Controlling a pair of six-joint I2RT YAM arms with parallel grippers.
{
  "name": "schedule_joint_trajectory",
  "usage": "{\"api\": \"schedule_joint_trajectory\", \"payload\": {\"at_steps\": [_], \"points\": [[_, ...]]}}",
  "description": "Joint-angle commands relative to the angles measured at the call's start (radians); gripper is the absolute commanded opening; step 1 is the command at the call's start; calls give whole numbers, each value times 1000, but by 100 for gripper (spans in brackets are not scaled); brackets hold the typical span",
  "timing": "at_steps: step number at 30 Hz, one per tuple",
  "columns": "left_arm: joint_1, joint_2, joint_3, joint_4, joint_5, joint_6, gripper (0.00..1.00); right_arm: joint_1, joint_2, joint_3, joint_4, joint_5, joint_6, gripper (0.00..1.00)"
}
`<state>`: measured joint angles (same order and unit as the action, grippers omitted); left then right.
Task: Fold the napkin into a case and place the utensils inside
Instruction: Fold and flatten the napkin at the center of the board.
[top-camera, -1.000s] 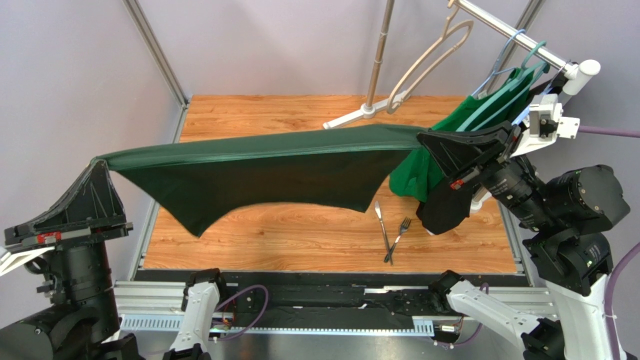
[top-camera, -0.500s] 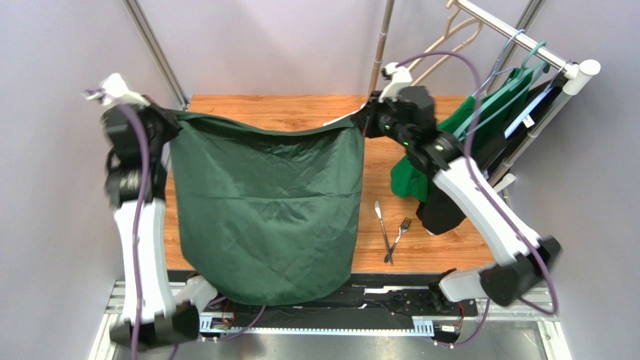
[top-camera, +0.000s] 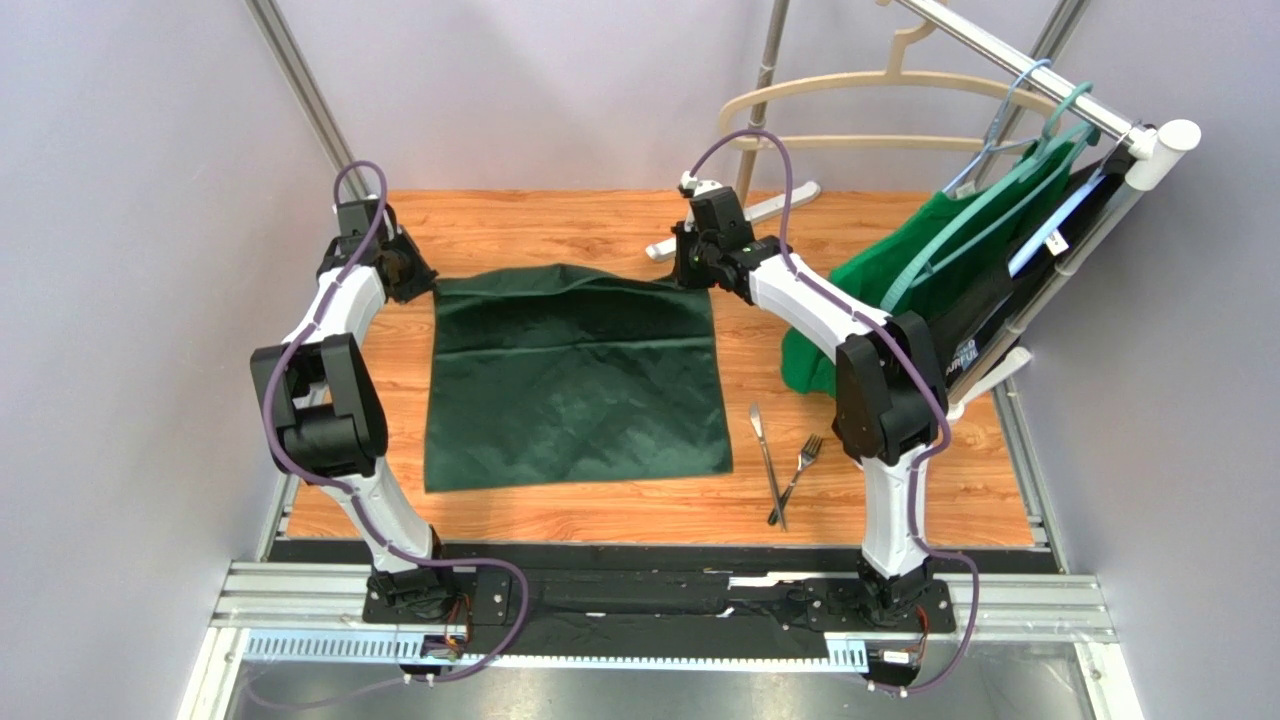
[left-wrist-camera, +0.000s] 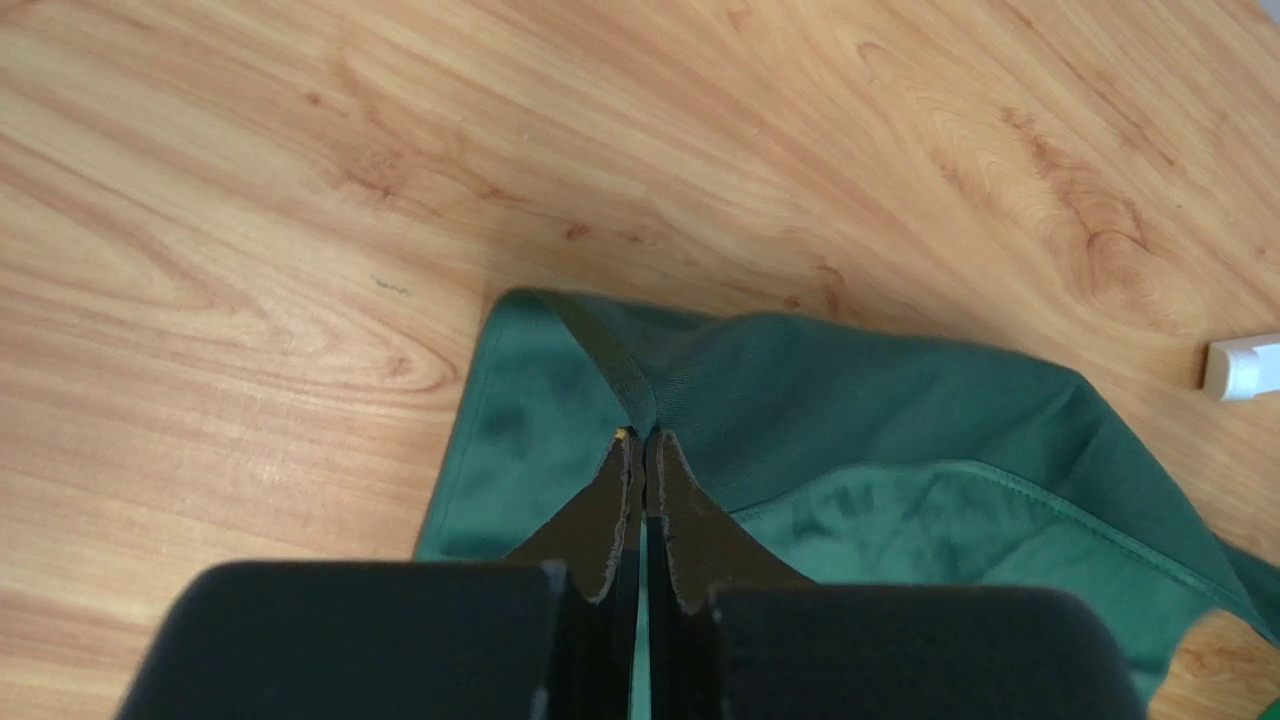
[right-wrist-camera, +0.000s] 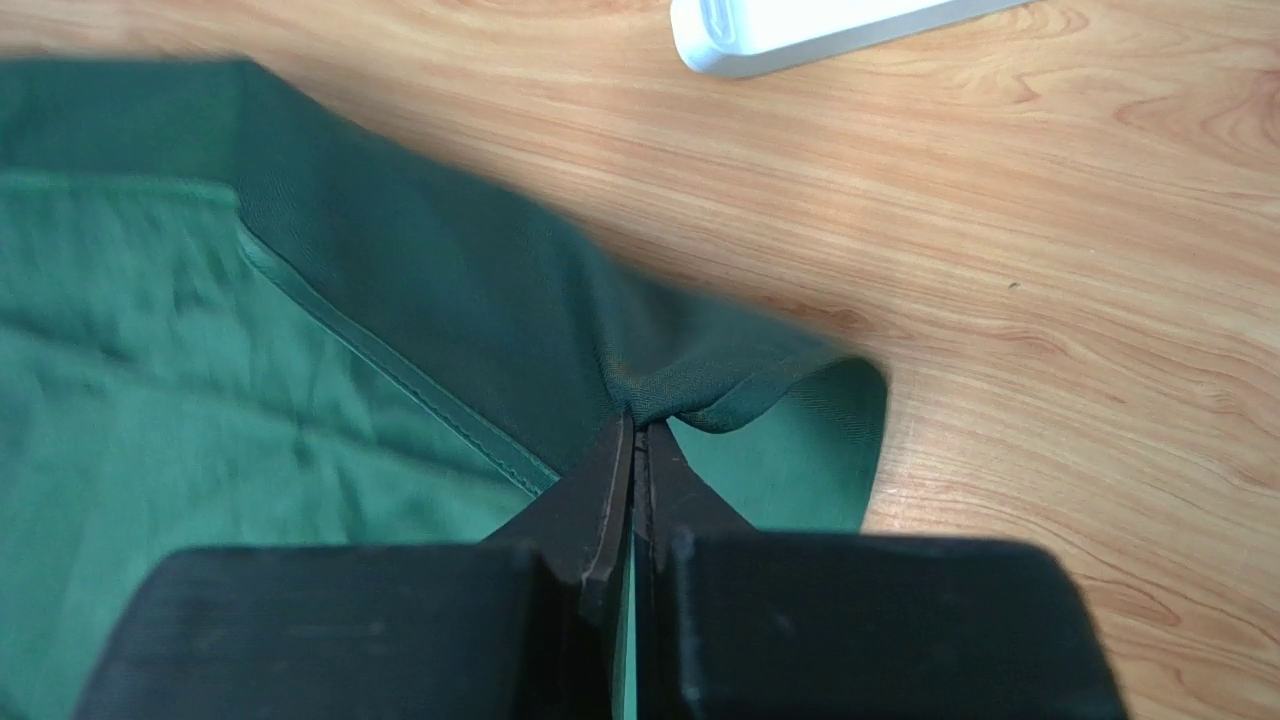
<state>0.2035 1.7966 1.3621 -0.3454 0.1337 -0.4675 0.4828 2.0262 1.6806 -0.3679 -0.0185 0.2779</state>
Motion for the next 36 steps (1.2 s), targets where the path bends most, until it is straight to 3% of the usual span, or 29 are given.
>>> {"api": "schedule_joint_trajectory", "payload": {"at_steps": [1,9,13,19,27,36], "points": [[4,-5,112,25,30,23,0,-4,0,77,15,17,-43,0],[7,-8,144,-219,49,-20,0,-4,-59,22,-101,-9,-14,0],[4,-65,22,-372,7,-28,0,-3,-157,-93,-140,-44,33,0],[4,-186,-147,-421,11,-14,0,-1,-268,-257,-166,-106,87,0],[4,-201,-182,-543,-77,32,0,10,-362,-456,-171,-118,89,0],[4,-204,-253,-555,-132,32,0,30,-417,-579,-163,-144,98,0]]}}
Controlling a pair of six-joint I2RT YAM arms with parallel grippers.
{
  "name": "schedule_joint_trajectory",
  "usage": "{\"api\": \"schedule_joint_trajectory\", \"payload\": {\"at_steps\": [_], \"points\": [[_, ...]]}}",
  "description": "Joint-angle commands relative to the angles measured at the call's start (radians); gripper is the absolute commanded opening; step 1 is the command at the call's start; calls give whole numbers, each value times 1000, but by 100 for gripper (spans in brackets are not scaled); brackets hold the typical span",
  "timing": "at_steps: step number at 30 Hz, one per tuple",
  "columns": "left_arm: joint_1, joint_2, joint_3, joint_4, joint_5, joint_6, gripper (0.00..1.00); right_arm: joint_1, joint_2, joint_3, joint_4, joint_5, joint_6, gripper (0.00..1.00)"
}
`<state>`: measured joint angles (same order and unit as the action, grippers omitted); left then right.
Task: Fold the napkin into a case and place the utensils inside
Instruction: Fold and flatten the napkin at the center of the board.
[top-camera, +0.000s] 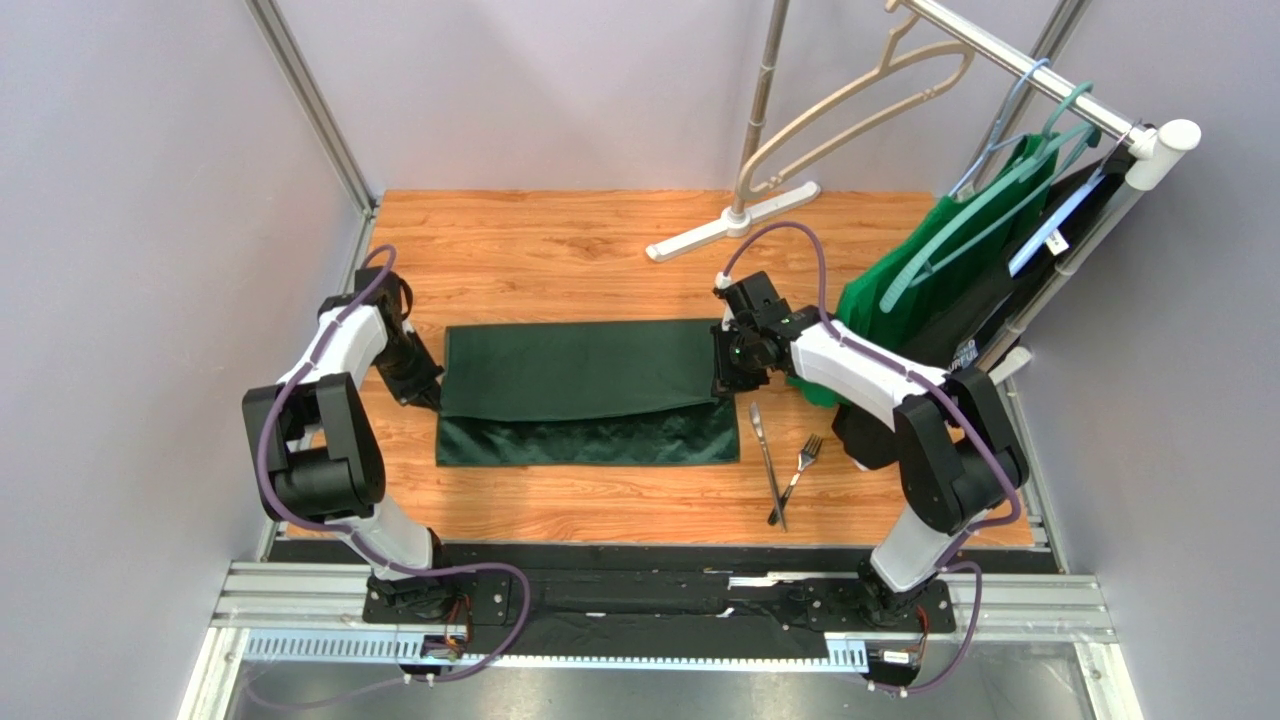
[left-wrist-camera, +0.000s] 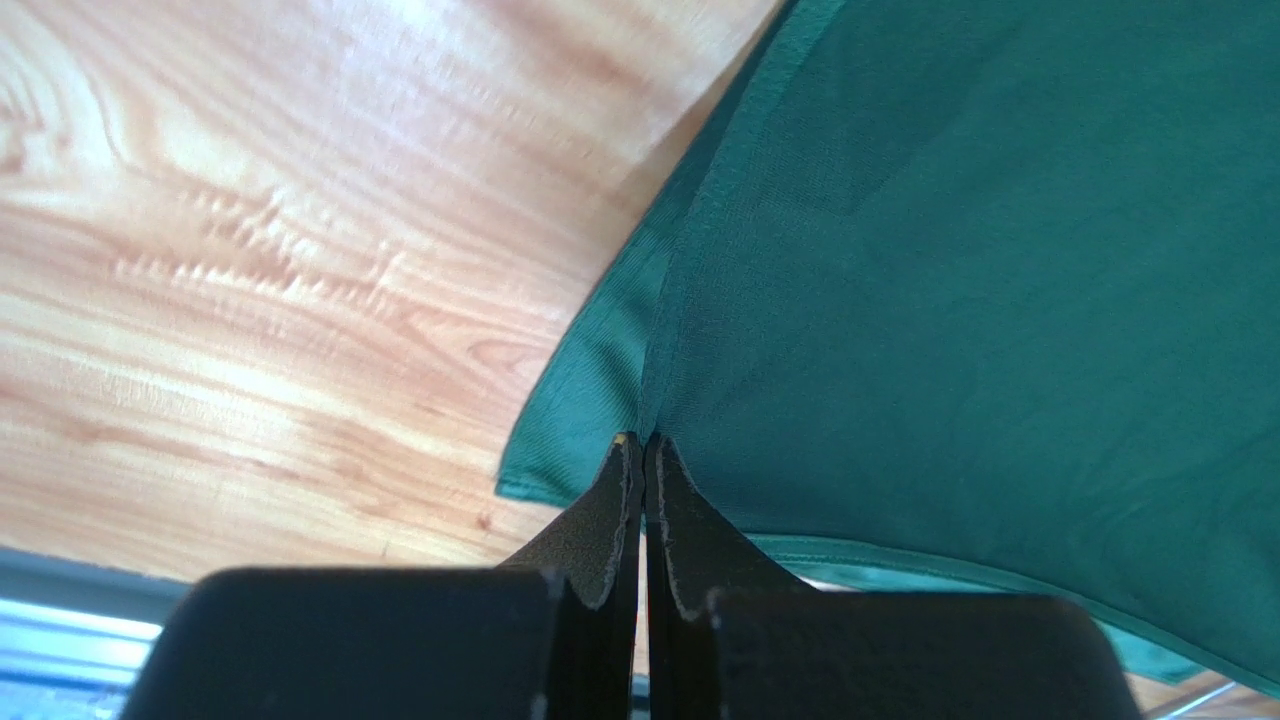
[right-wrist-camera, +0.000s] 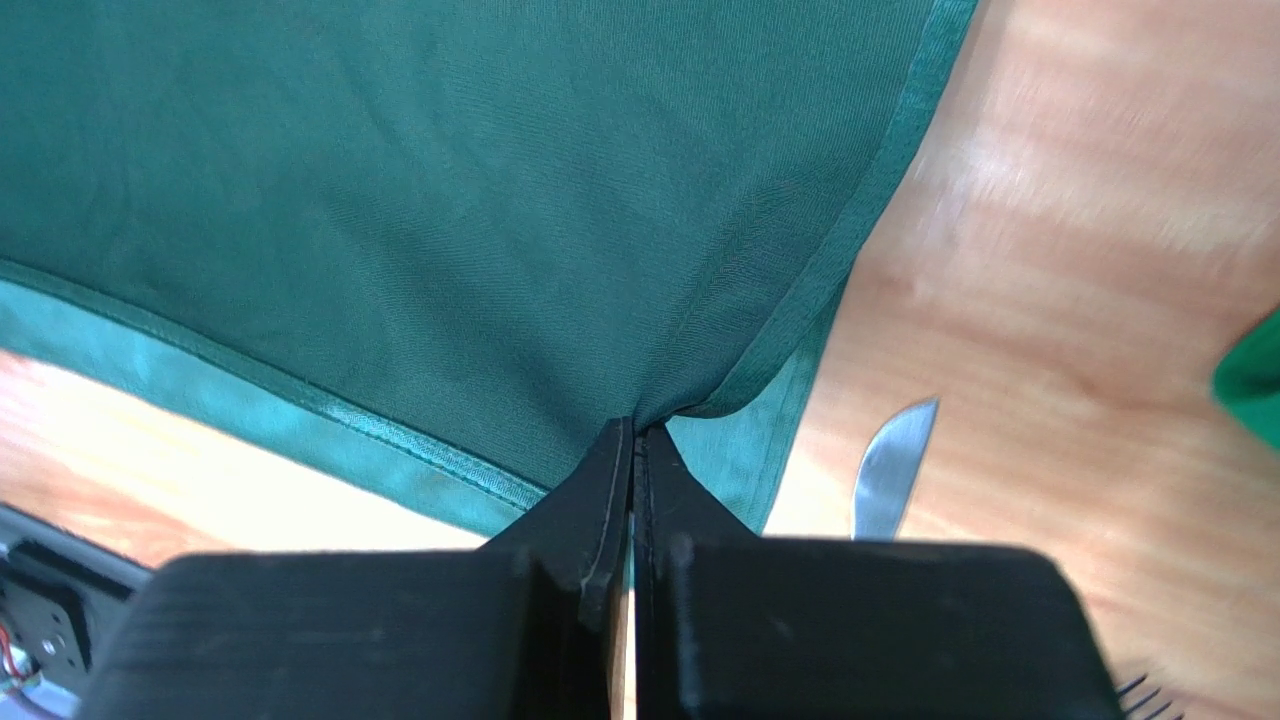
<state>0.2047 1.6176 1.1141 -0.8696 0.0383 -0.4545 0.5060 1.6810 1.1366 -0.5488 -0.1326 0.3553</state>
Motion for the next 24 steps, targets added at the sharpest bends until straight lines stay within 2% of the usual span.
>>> {"api": "schedule_joint_trajectory", "payload": {"at_steps": [1,11,24], "points": [[2,-21,-5,-32,-37,19,0,8,-78,-46,26,-39,20,0],[2,-94,-19,-58,-78,5,0,17,-190,-74,-71,-47,22,0],[2,-51,-73,-74,-129,-12,0,42,-176,-204,-73,-107,28,0]]}}
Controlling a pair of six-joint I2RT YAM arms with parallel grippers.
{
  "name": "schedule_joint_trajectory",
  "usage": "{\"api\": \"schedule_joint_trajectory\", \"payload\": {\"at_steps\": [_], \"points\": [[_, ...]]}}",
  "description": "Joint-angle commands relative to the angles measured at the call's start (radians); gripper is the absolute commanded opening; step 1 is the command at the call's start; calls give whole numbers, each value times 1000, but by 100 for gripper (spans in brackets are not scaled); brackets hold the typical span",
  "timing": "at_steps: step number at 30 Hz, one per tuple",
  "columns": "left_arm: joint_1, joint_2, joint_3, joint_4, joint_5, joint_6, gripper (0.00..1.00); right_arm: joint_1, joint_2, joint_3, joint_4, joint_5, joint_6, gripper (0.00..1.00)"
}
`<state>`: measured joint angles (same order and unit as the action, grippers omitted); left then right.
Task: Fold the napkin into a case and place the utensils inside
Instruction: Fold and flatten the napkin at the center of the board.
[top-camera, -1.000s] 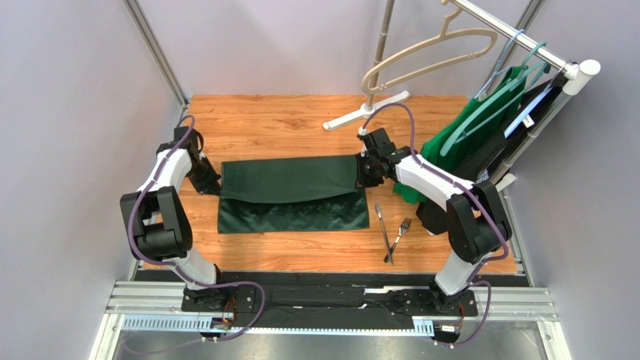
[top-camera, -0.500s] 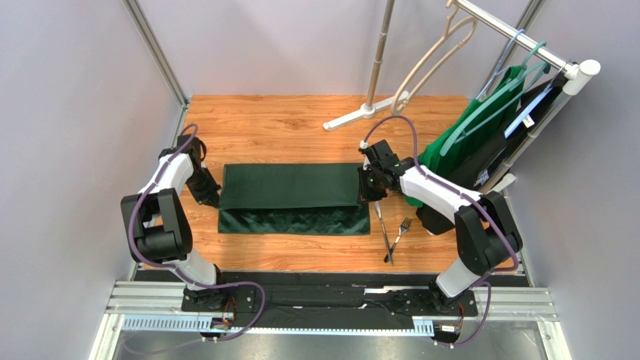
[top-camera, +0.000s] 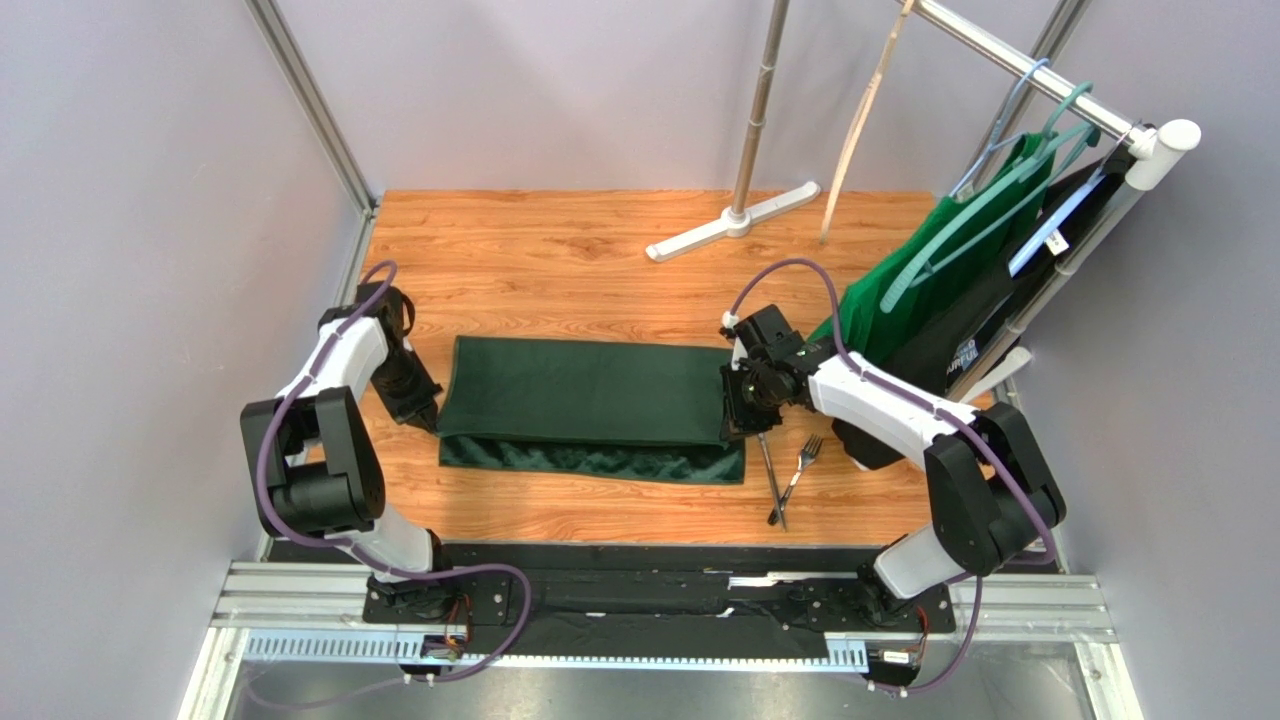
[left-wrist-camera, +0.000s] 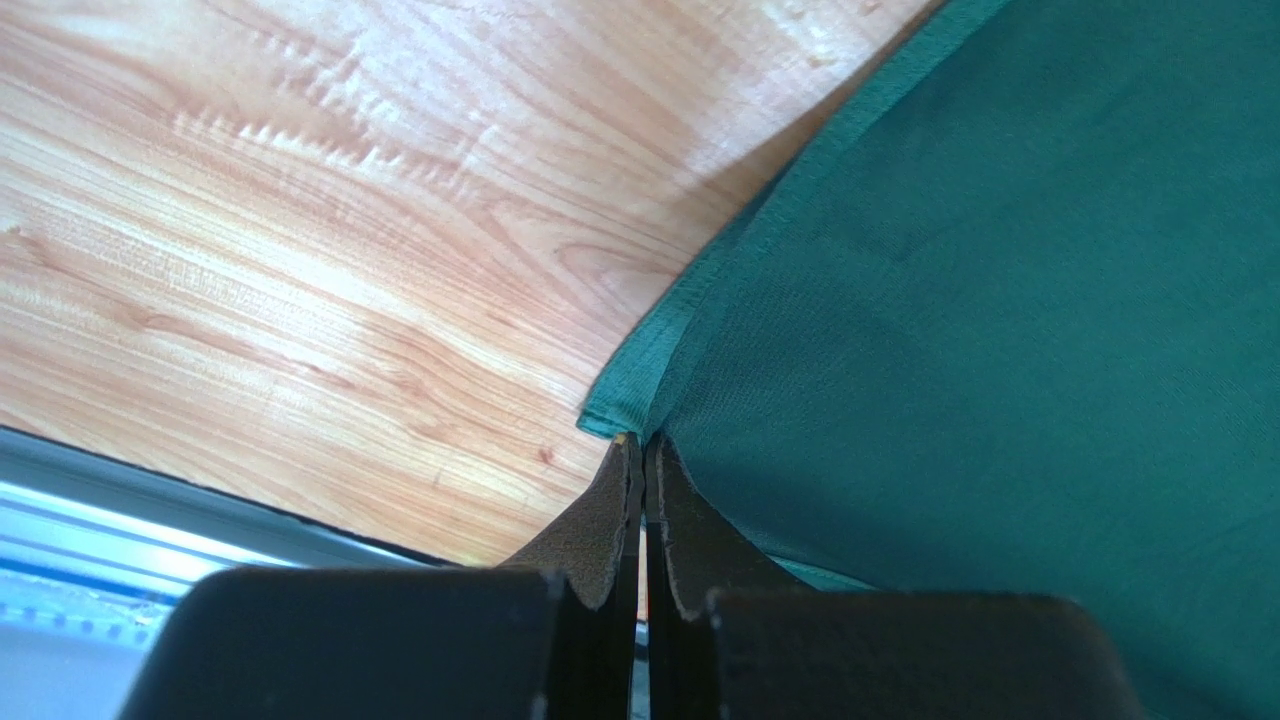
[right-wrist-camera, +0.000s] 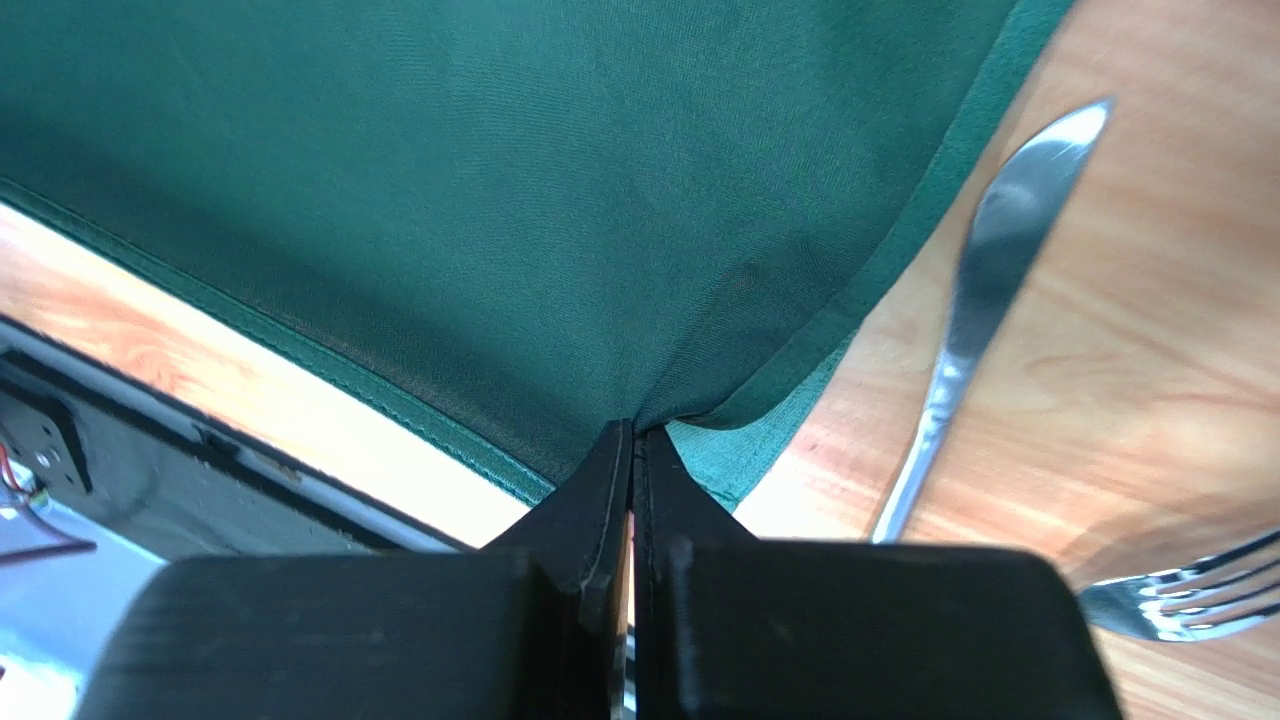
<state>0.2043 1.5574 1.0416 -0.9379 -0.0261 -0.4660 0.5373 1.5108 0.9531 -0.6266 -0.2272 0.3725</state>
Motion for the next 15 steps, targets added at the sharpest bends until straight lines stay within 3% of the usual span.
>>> {"api": "schedule_joint_trajectory", "payload": {"at_steps": [1,15], "points": [[4,22,3,-3,-63,0,0,10,2,-23,17,-12,11,0],[4,147,6,56,0,30,0,10,72,-65,70,-9,13,0]]}}
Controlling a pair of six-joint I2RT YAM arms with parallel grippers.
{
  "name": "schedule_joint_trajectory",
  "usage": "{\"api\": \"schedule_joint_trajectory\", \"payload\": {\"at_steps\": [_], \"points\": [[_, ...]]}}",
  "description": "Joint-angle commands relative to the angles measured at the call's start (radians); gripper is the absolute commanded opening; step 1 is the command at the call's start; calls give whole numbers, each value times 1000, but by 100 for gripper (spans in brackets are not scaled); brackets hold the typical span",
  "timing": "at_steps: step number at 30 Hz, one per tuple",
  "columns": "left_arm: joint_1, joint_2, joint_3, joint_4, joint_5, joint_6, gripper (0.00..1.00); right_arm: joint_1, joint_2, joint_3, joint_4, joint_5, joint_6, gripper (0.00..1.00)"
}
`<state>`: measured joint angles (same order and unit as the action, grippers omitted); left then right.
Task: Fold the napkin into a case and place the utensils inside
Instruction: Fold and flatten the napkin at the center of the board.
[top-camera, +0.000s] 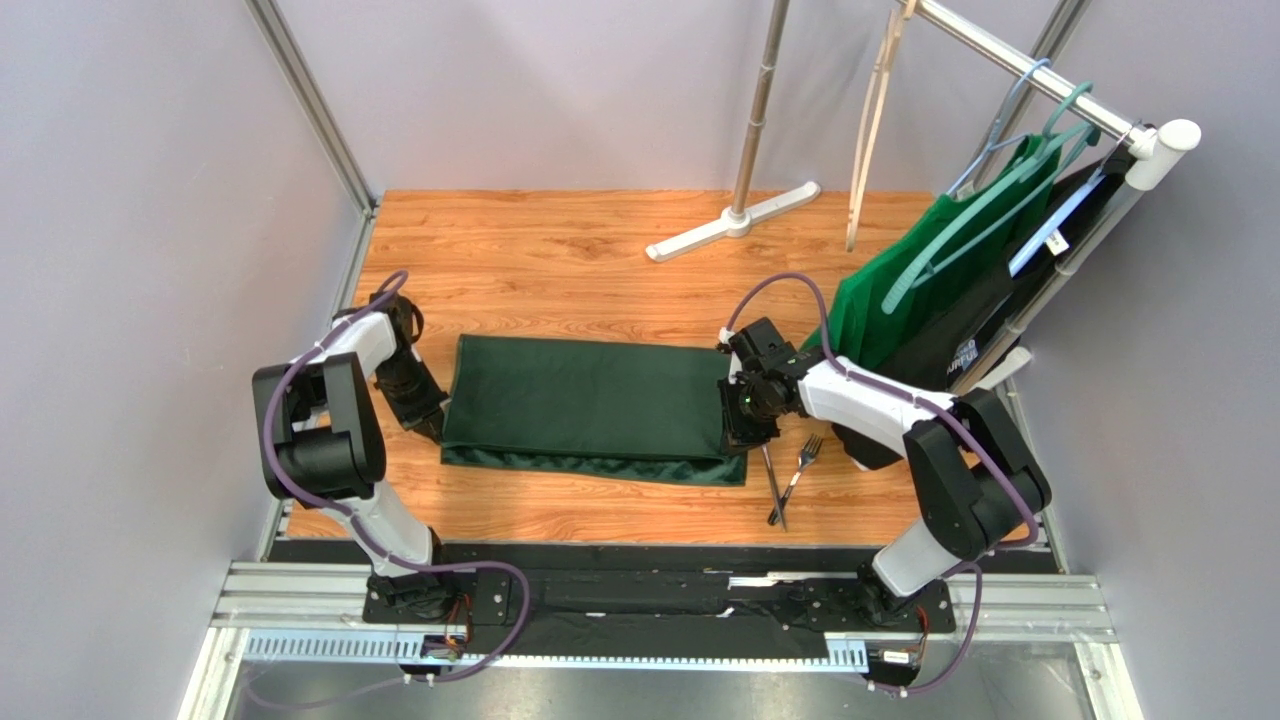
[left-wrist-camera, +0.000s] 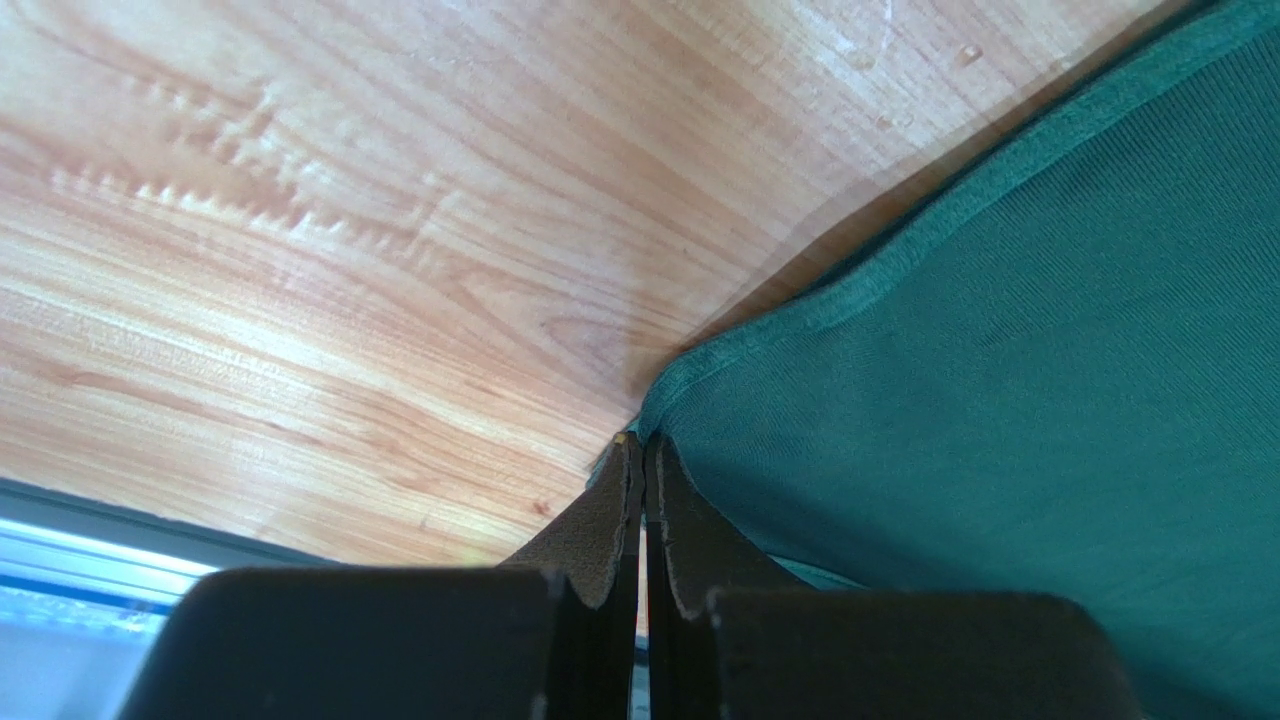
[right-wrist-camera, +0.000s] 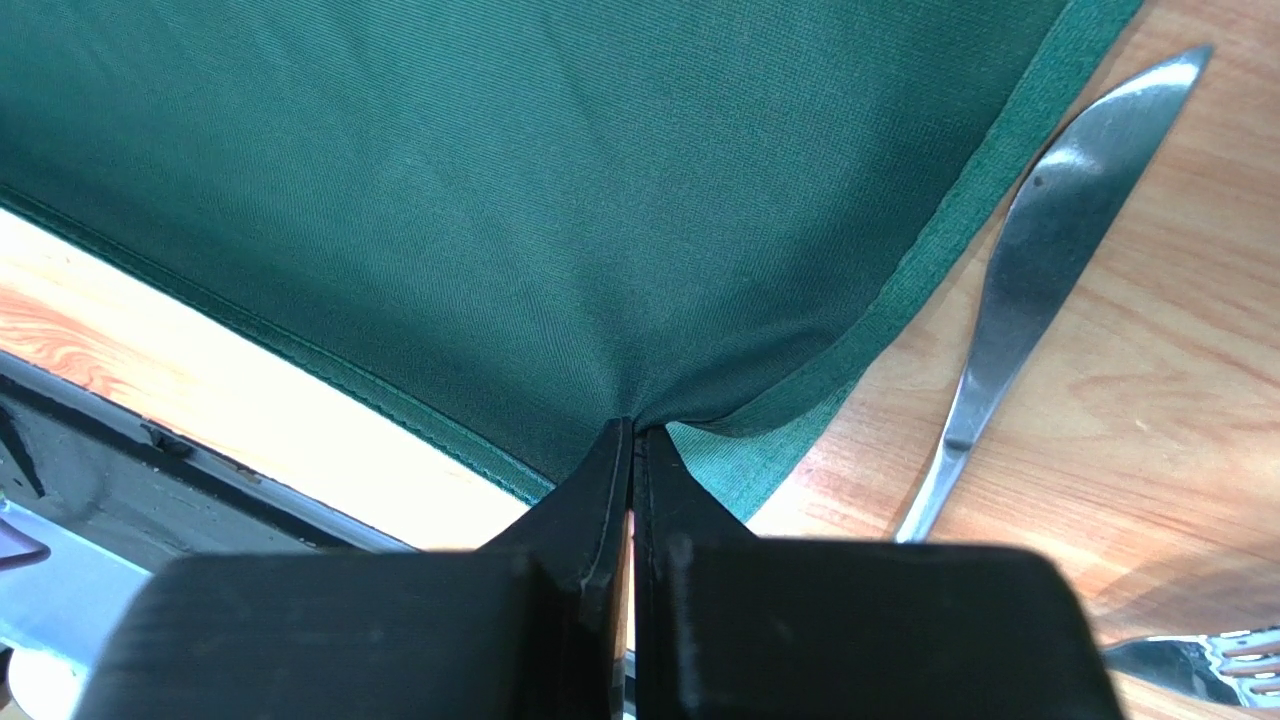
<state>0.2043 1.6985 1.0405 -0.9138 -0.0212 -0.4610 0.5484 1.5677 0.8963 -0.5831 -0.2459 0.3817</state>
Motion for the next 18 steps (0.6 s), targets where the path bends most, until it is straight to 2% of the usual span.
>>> {"api": "schedule_joint_trajectory", "payload": {"at_steps": [1,11,12,13,14,15,17,18], "points": [[4,6,4,30,-6,25,0,-1,17,-10,25,14,2,0],[4,4,4,23,-28,31,0,-1,31,-30,40,8,-6,0],[4,-16,7,17,-26,35,2,-2,31,-24,34,4,-12,4],[4,-37,10,7,-26,39,17,-1,17,-16,13,0,-13,8],[4,-68,3,-5,-35,33,28,-2,6,-11,2,-6,-18,13],[6,-138,1,-14,-42,30,35,-1,-12,1,-23,-10,-23,22],[7,-218,1,-42,-36,19,45,-4,-62,12,-50,-7,-26,32],[7,-299,4,-54,-28,13,48,-8,-77,22,-61,-7,-29,46]]}}
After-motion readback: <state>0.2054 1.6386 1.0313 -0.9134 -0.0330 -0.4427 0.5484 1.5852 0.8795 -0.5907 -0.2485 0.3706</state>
